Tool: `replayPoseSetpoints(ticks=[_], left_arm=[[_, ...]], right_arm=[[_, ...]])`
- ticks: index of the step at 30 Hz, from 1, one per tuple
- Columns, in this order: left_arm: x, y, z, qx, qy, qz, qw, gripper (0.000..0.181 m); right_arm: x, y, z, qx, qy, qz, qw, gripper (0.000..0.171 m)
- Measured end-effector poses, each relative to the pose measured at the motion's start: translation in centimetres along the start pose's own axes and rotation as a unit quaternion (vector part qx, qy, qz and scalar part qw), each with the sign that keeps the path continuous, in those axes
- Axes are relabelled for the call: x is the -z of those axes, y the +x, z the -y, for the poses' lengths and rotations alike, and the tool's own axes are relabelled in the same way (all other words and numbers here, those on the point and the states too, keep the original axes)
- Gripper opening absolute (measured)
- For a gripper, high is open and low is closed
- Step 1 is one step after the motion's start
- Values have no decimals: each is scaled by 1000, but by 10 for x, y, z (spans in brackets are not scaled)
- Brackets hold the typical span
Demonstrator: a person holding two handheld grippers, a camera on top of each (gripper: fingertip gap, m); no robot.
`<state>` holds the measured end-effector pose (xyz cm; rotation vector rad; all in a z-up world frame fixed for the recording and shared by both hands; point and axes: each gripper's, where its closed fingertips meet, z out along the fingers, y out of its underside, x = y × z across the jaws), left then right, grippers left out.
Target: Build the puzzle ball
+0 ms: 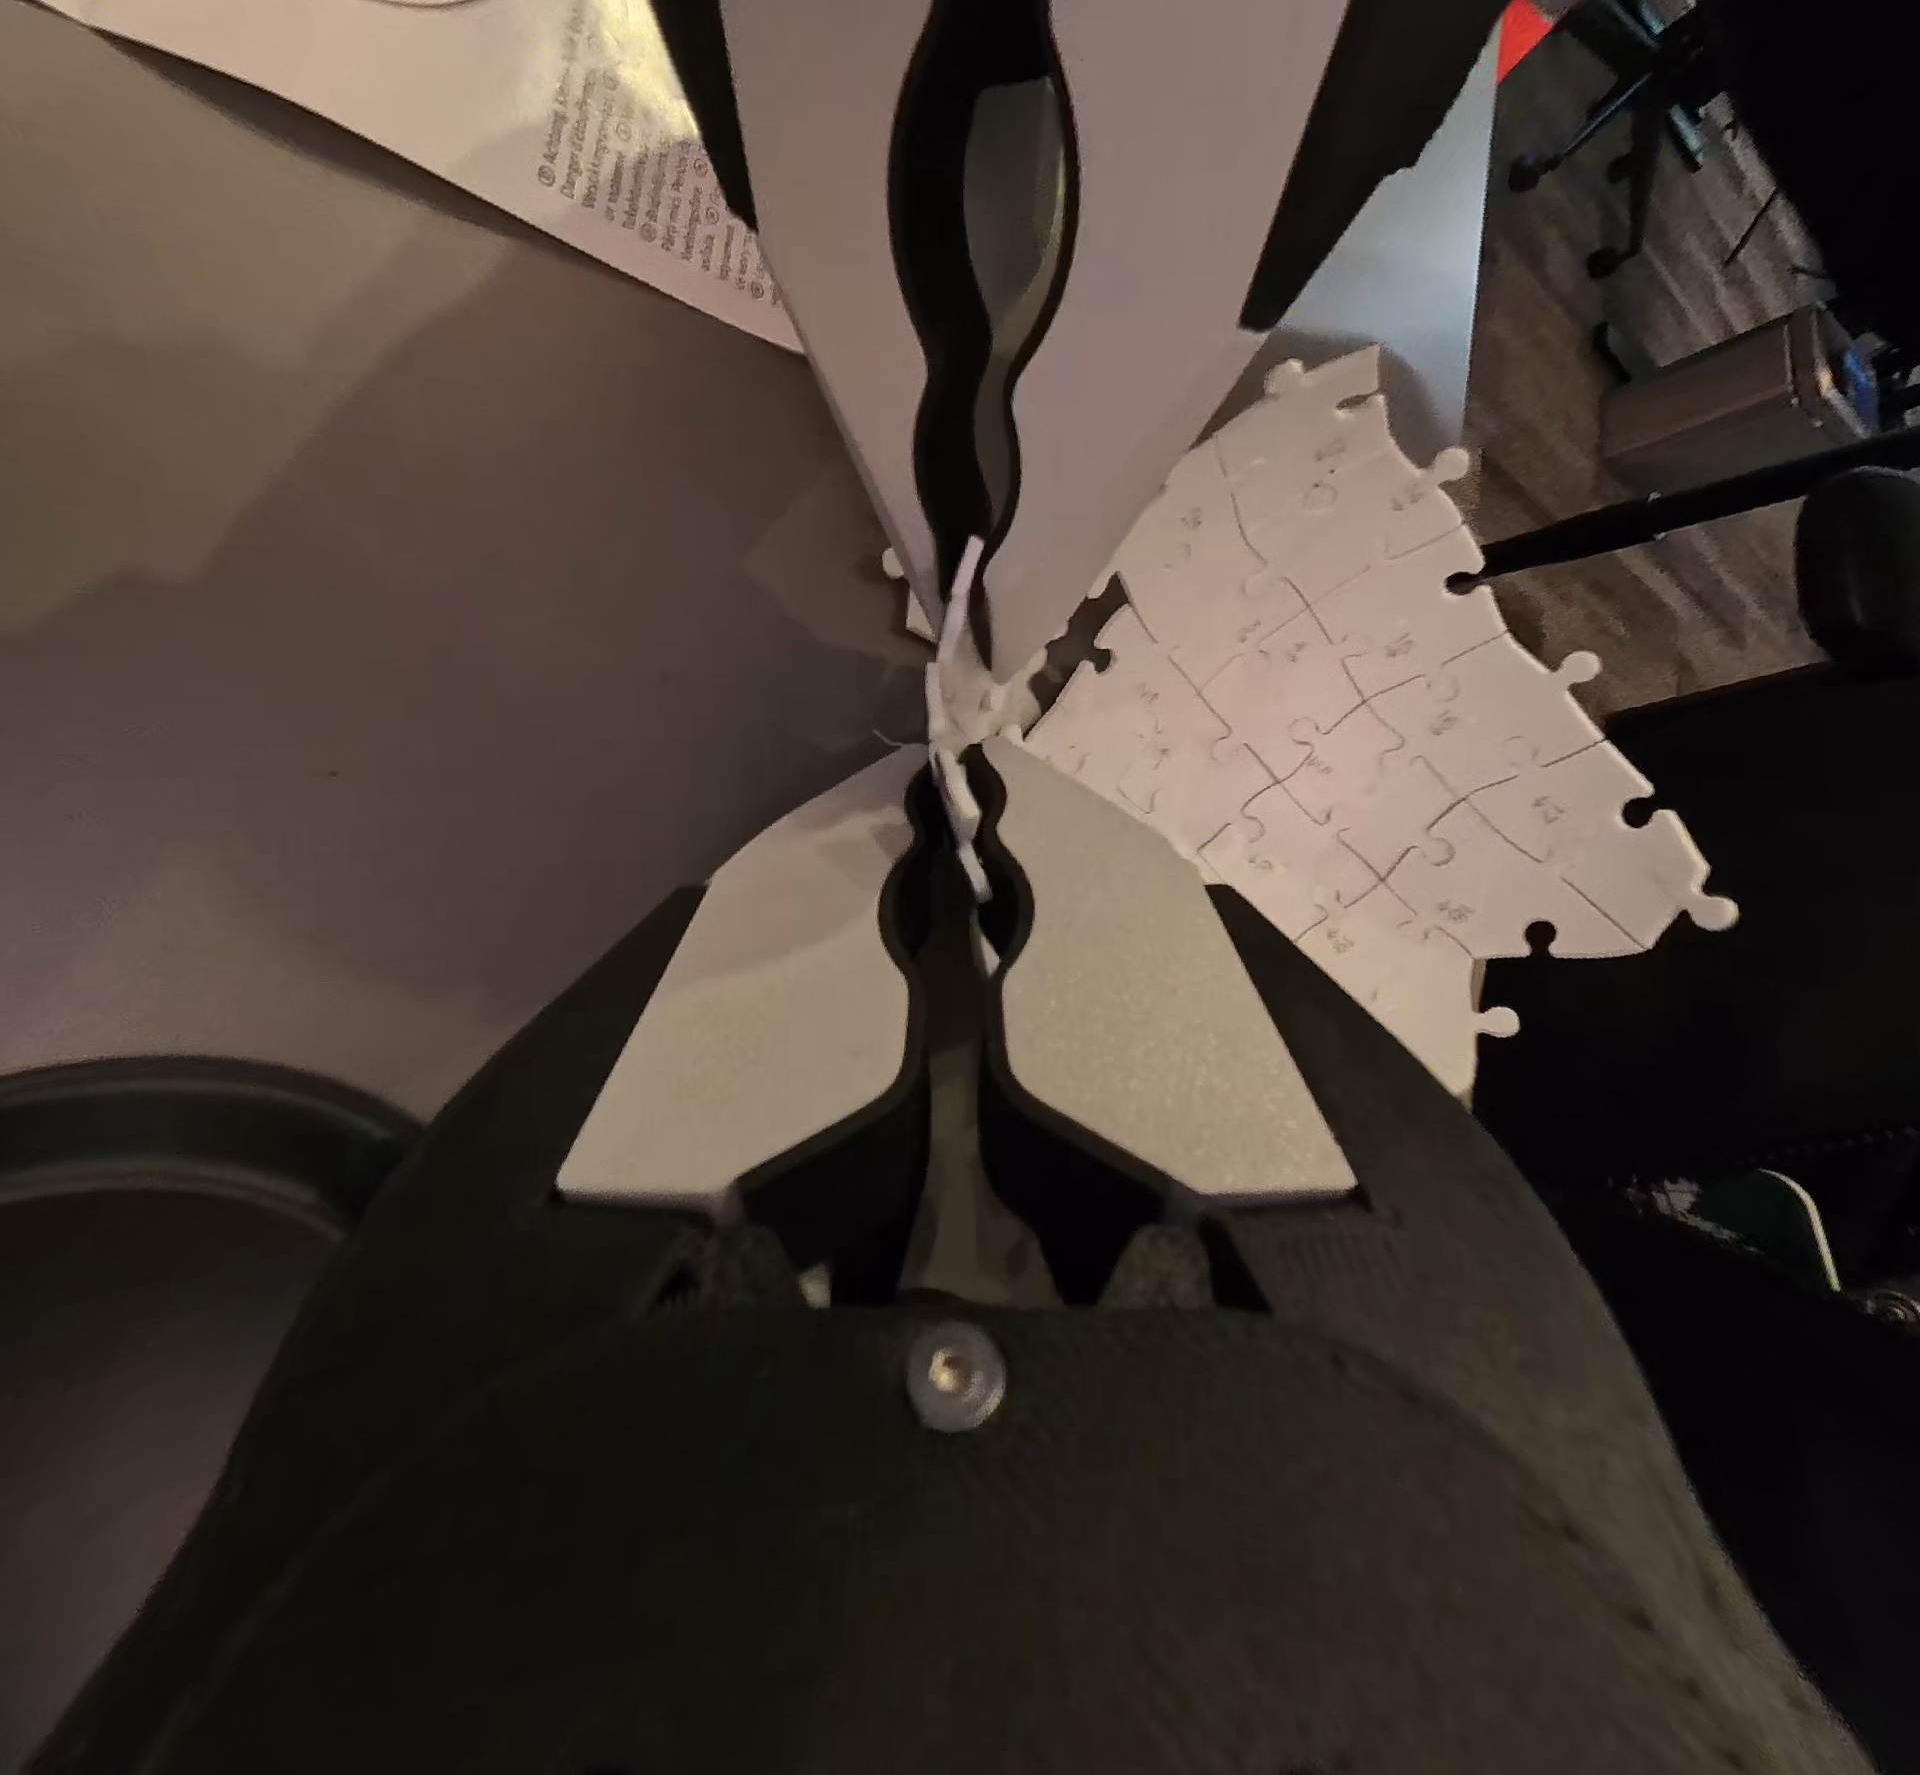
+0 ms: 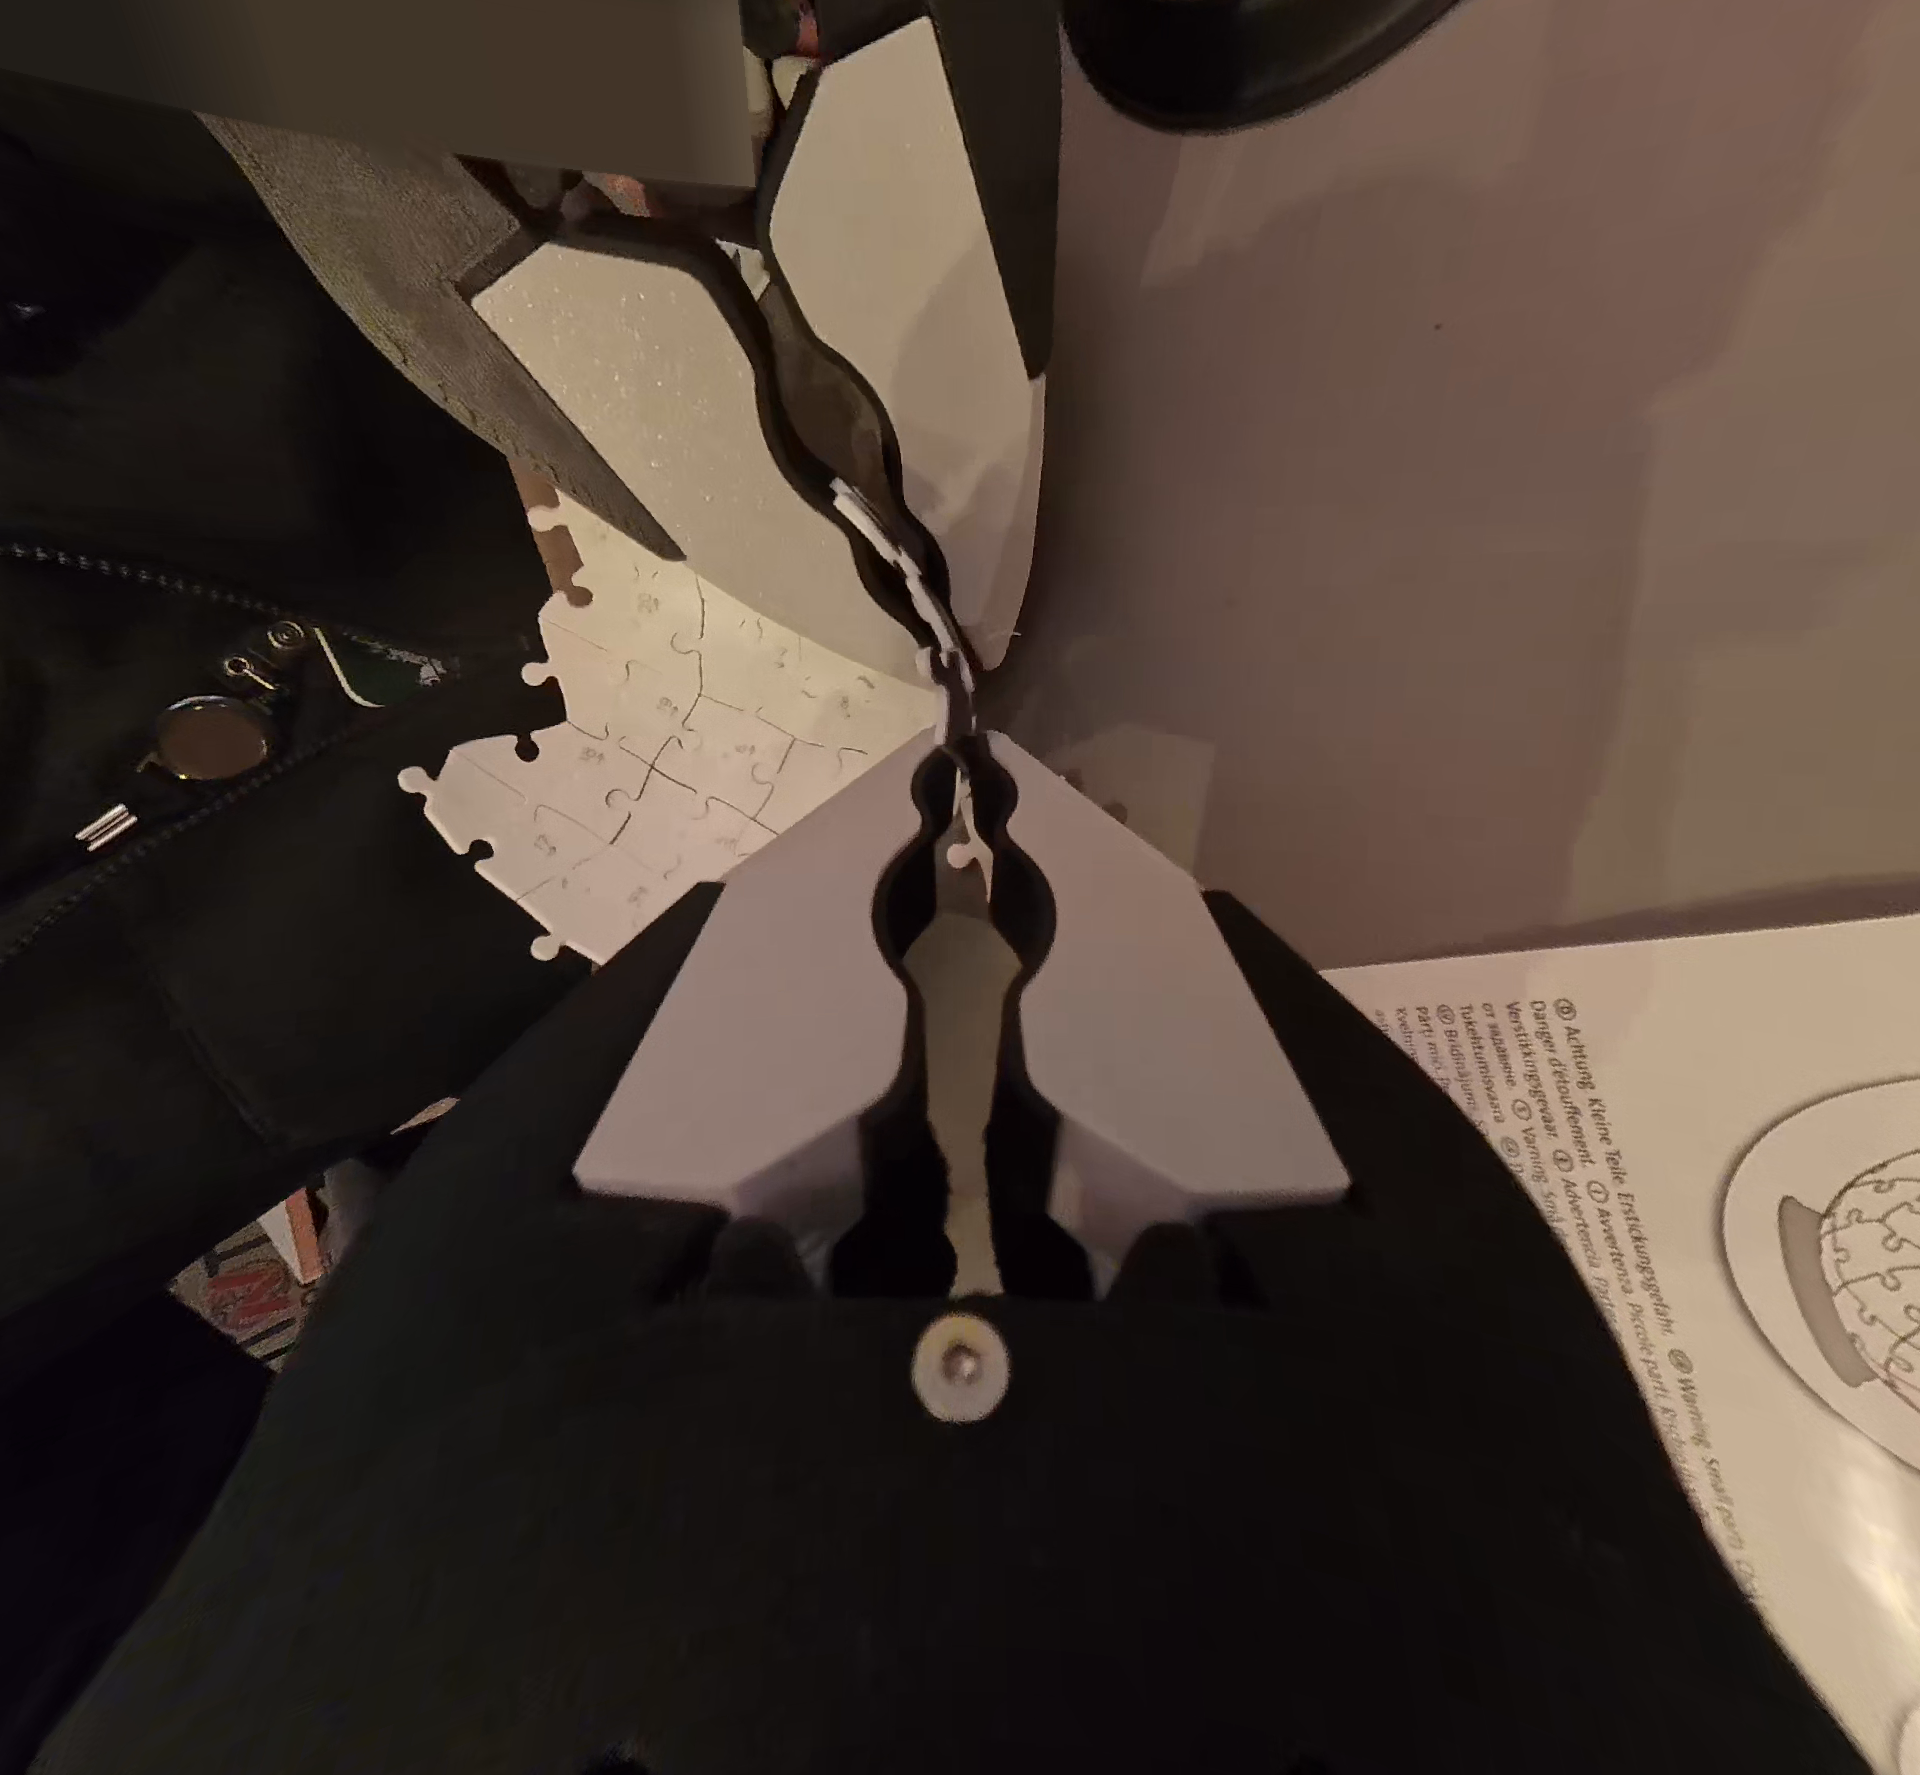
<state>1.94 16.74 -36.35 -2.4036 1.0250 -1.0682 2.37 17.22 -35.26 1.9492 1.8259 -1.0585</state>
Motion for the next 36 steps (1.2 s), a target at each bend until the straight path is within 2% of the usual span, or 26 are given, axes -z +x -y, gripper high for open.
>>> replayPoseSetpoints(ticks=[10, 20, 27, 31, 36], left_arm=[[0, 0, 0, -22, 1, 2, 1000, 3], [-3, -2, -1, 13, 2, -7, 1000, 9], [-5, -3, -4, 24, -7, -11, 1000, 7], [-2, -3, -1, 41, 1, -17, 999, 17], [7, -12, -2, 40, 9, 16, 999, 26]], right_arm=[[0, -1, -1, -11, 1, 15, 1000, 0], [-4, 8, -1, -2, 1, -58, 998, 1], [-7, 9, -4, 15, -3, -67, 998, 1], [-7, 11, -5, 16, -4, -61, 998, 1], [-10, 13, -5, 8, -4, -54, 998, 1]])
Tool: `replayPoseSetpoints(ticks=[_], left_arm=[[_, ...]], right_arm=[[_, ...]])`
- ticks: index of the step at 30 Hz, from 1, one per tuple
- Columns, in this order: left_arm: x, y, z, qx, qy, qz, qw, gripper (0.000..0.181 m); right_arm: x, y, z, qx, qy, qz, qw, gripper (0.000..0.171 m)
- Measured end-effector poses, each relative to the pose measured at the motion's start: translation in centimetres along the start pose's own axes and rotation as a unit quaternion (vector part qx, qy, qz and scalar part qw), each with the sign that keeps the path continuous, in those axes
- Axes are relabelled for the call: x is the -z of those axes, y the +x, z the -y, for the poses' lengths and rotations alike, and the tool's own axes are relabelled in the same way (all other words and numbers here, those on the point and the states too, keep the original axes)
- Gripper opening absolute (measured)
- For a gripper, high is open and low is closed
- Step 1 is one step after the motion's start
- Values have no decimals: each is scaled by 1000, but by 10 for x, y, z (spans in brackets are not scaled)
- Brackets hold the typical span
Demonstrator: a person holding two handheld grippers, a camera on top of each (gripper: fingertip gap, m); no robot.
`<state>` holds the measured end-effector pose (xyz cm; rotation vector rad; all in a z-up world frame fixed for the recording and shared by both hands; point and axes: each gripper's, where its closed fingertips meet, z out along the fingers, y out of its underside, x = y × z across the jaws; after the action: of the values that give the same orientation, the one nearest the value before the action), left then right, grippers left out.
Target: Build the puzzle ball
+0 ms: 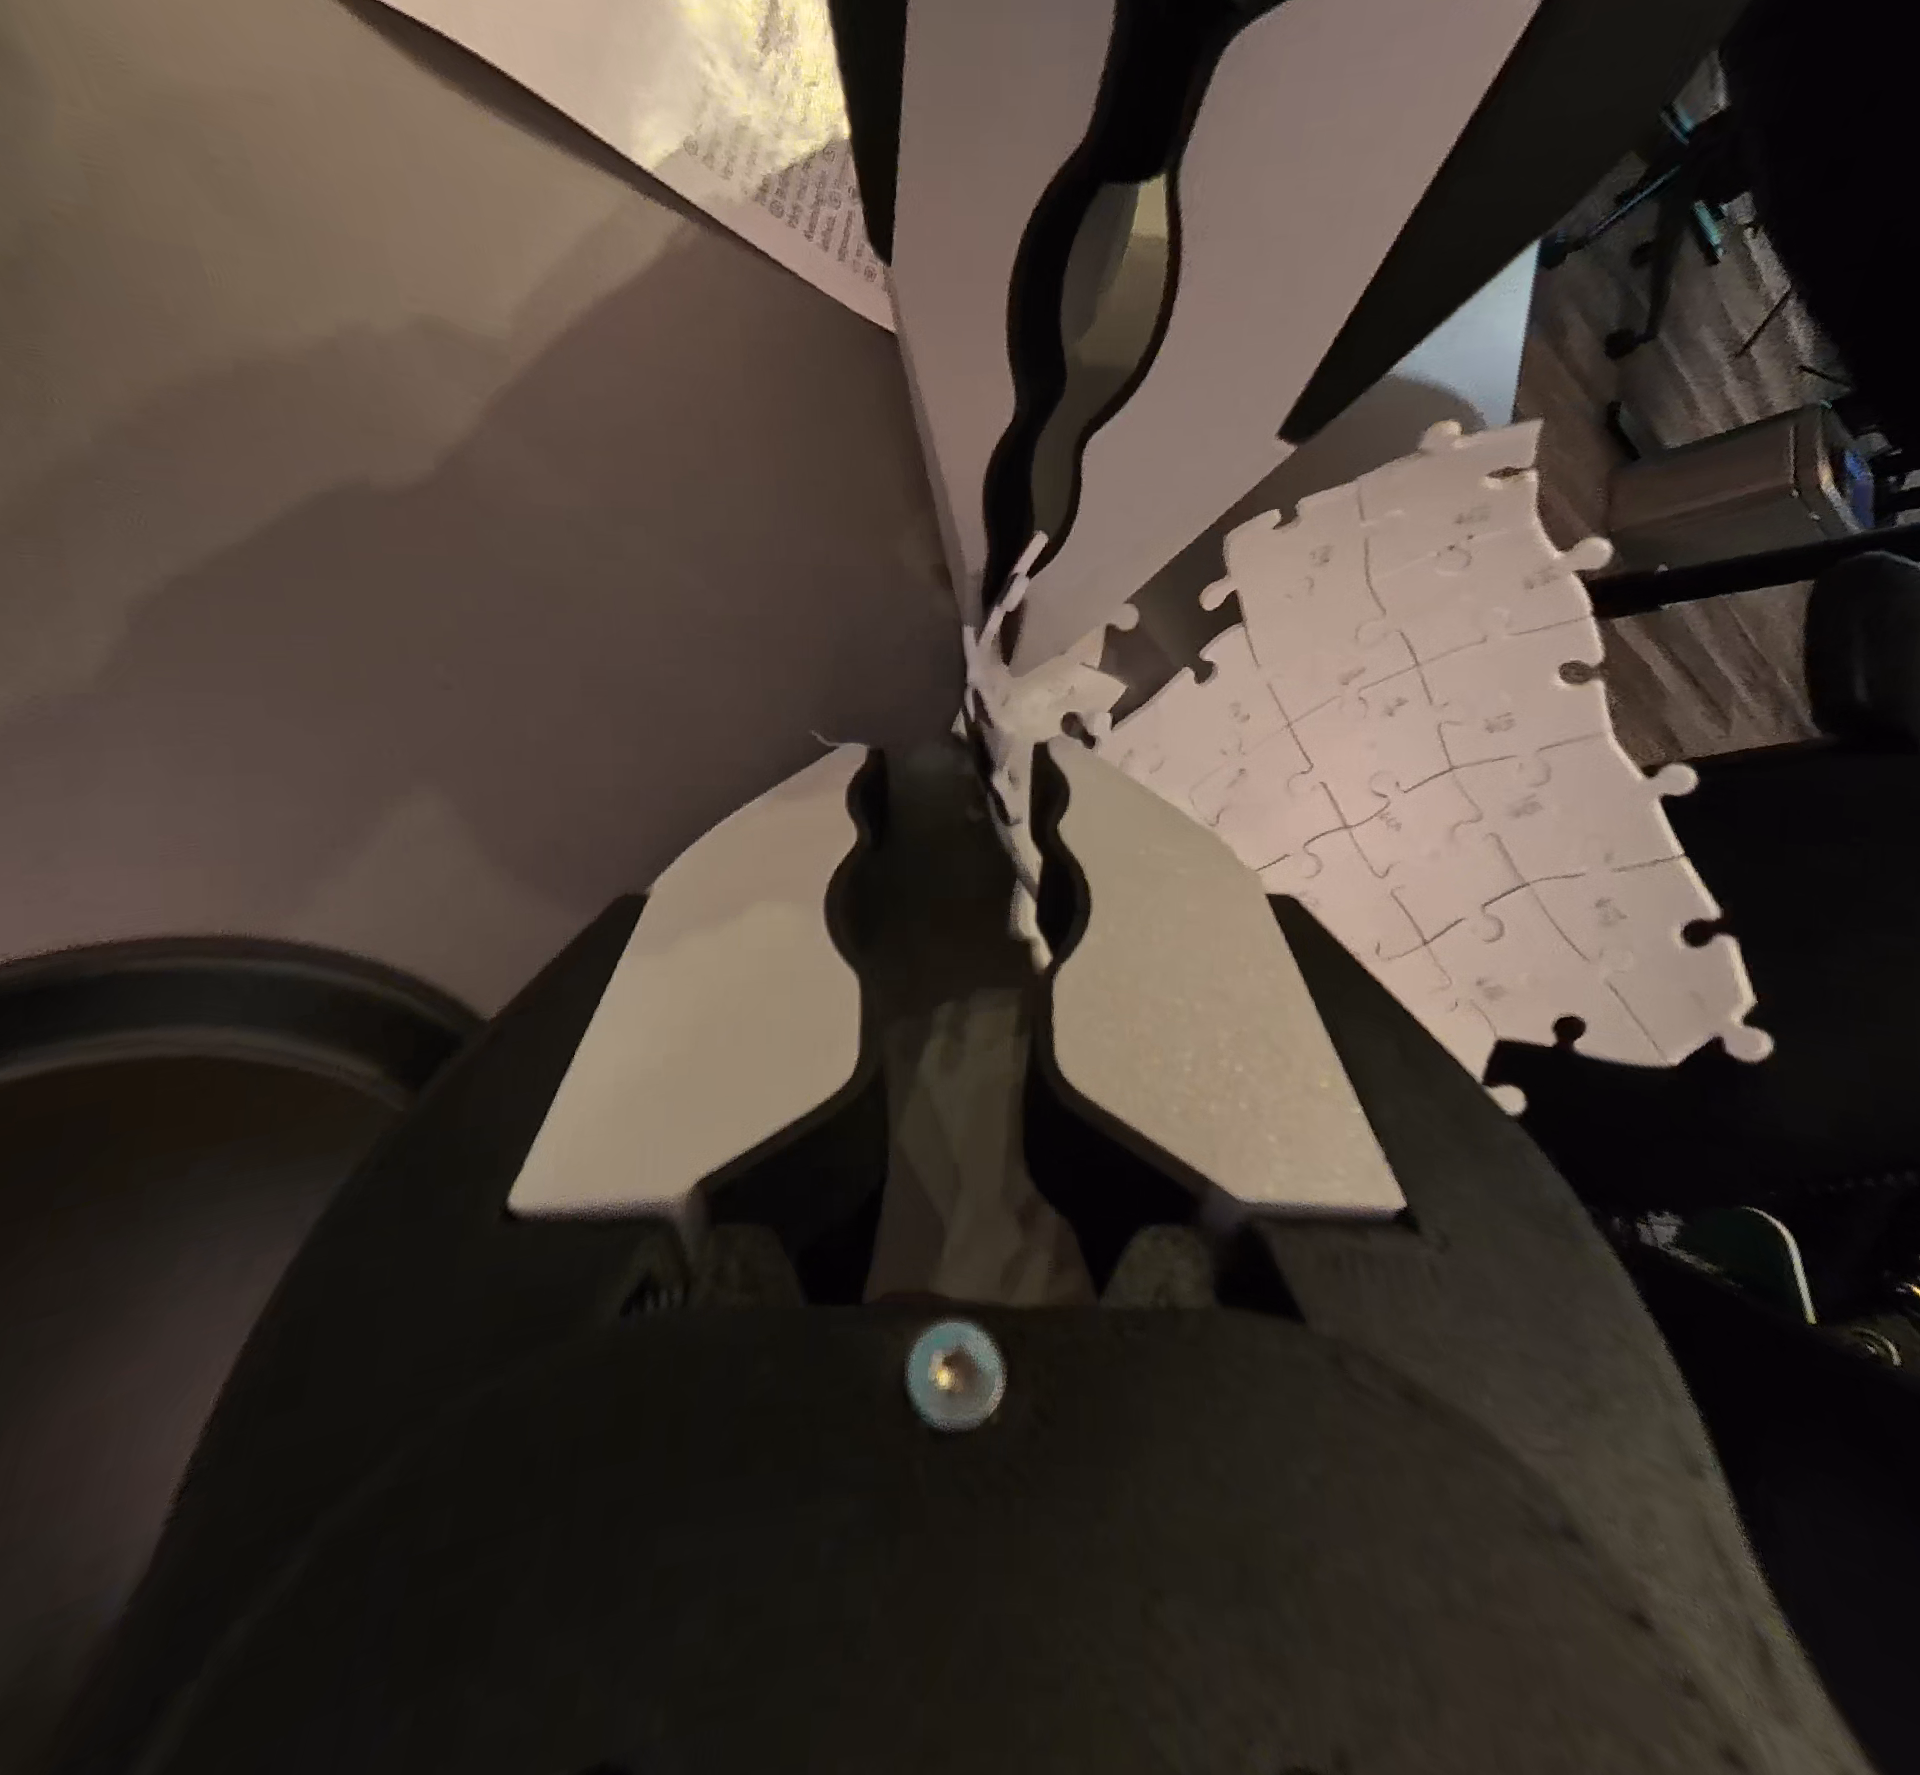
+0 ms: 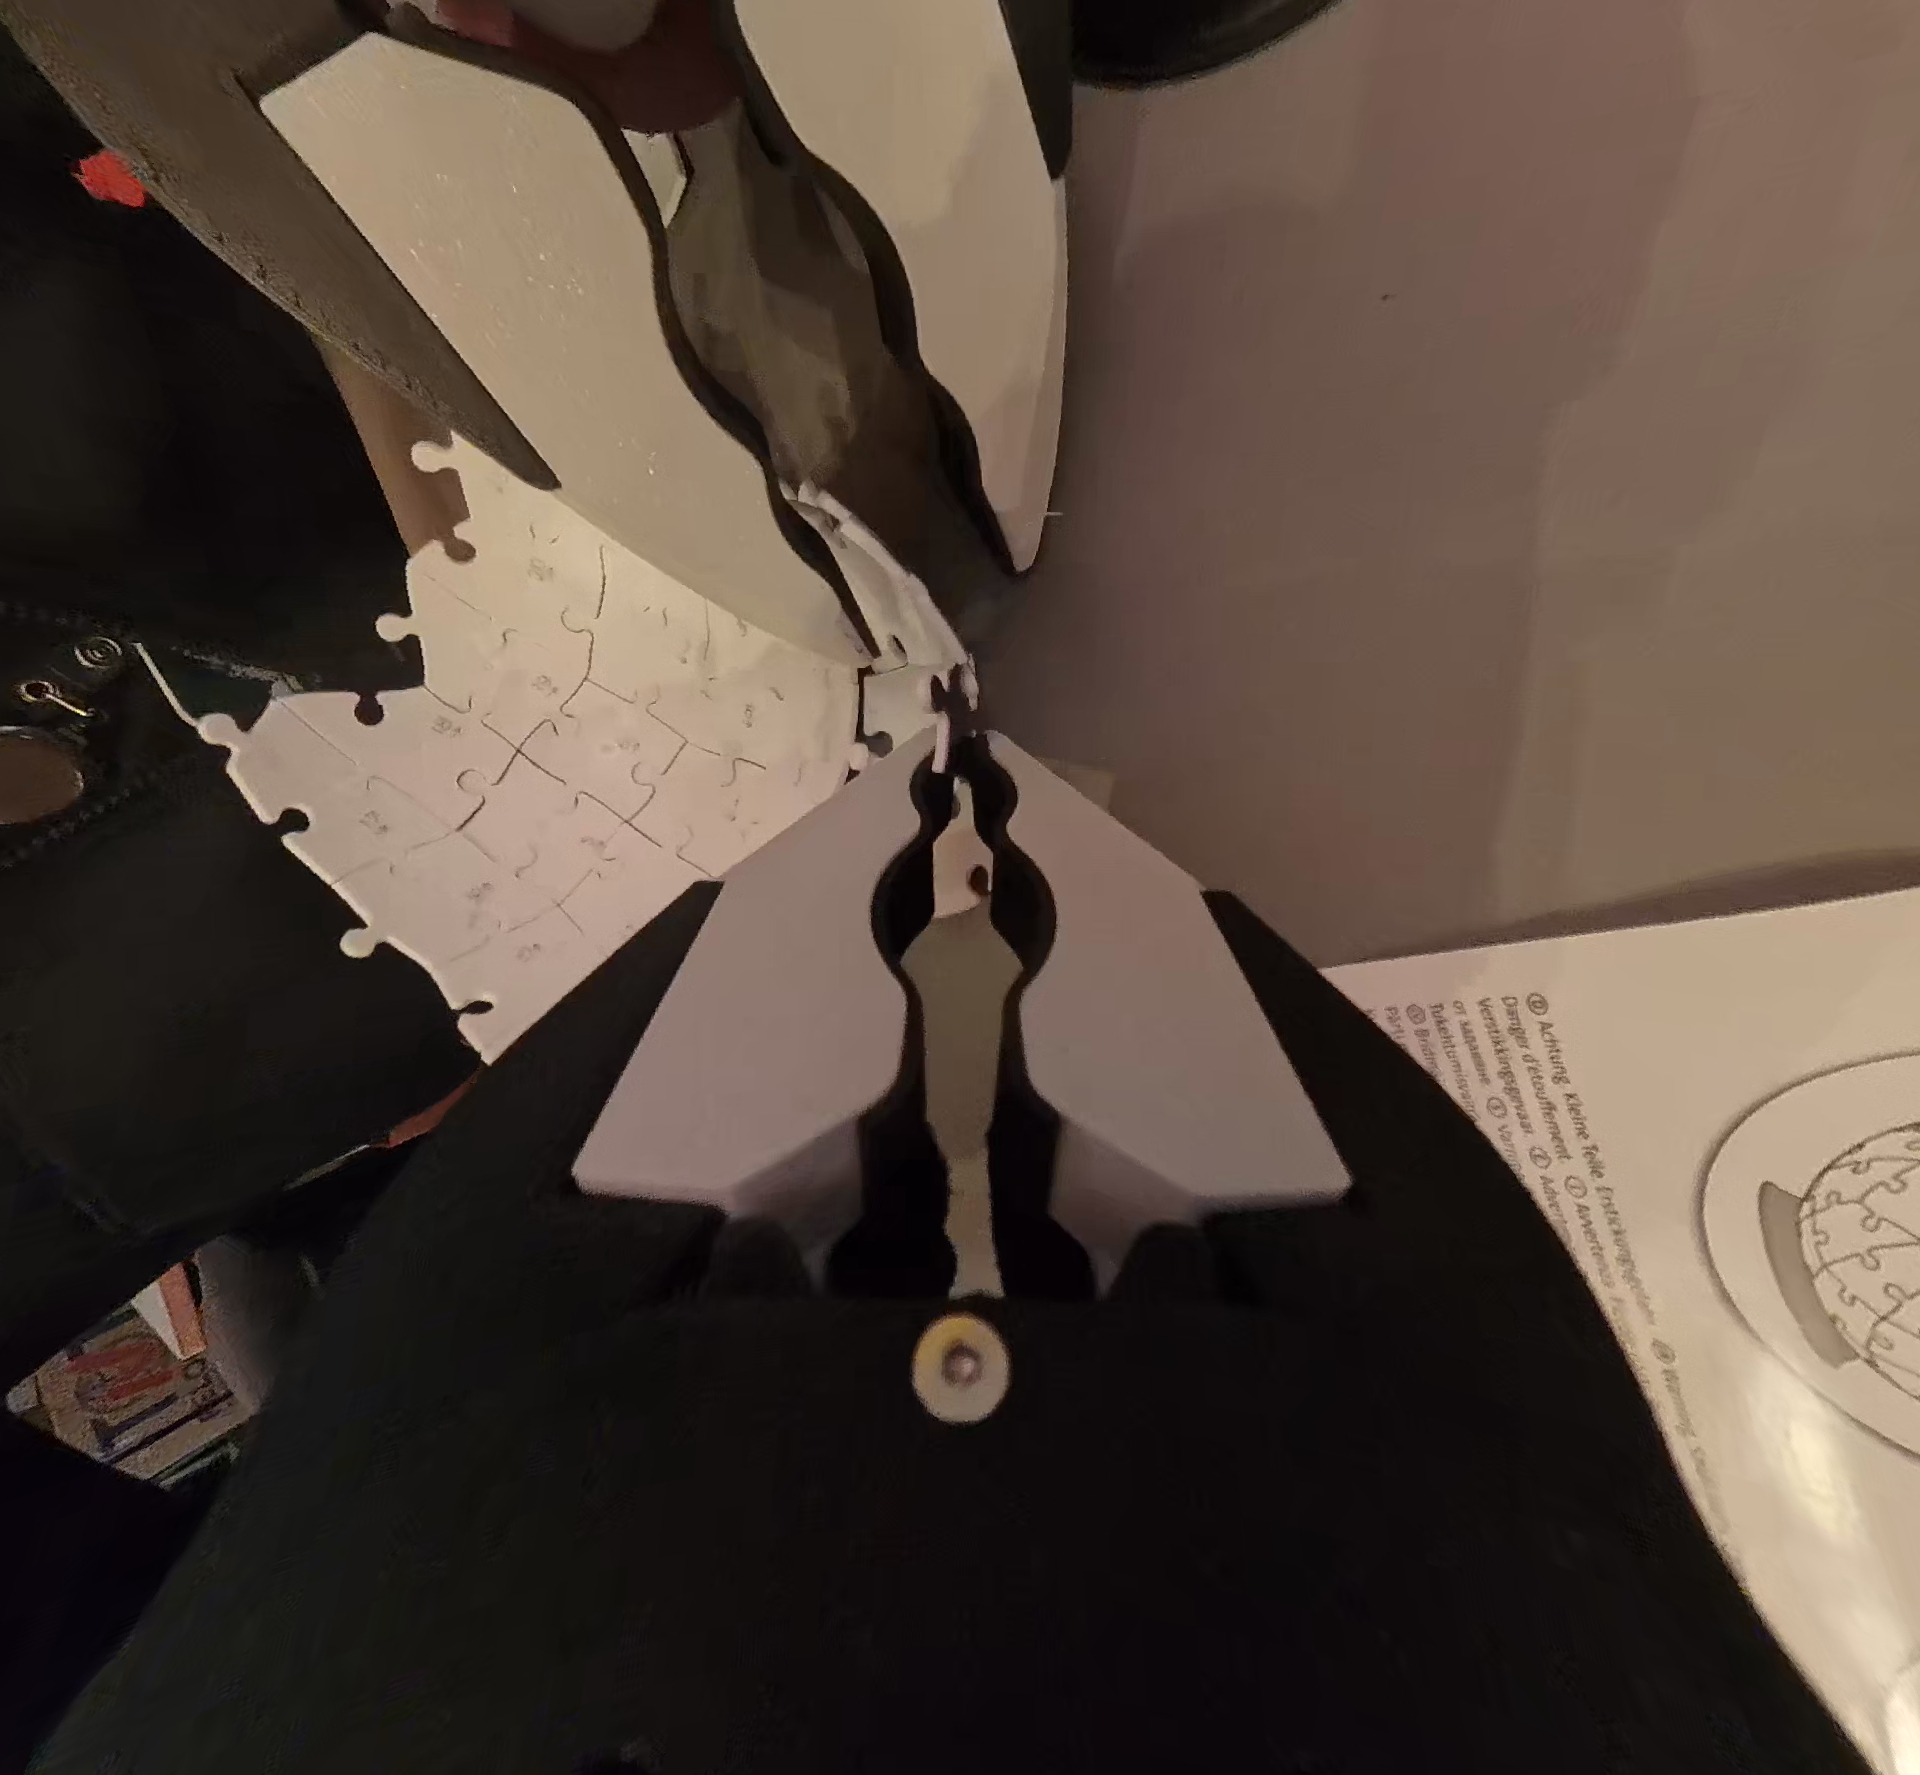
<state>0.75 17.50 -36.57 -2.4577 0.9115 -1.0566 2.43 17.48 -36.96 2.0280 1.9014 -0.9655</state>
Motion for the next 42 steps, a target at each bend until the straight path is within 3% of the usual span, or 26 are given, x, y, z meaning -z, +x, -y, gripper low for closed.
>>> replayPoseSetpoints(ticks=[6, 20, 29, 31, 33, 35, 42], left_arm=[[-2, 3, 0, -2, 8, -16, 1000, 5], [-2, 2, 0, -29, 18, -14, 999, 4], [0, 5, 0, -2, 30, -63, 998, 3], [4, 32, 13, 6, 66, -147, 987, 2], [-6, 22, 2, -8, 15, -99, 995, 2], [4, 21, 11, 9, 42, -112, 993, 2], [6, 3, 1, 21, 31, -80, 996, 3]], right_arm=[[-1, 0, 0, -15, -8, 11, 1000, 1], [-2, -2, 2, -59, -12, 113, 992, 1], [-1, -2, 2, -9, -14, 113, 993, 1], [-1, 2, 8, -11, 0, 105, 994, 1], [-5, -7, 2, 8, -24, 108, 994, 1], [-2, -4, 1, 4, -18, 98, 995, 1], [2, 0, -3, -1, -7, 95, 995, 1]])
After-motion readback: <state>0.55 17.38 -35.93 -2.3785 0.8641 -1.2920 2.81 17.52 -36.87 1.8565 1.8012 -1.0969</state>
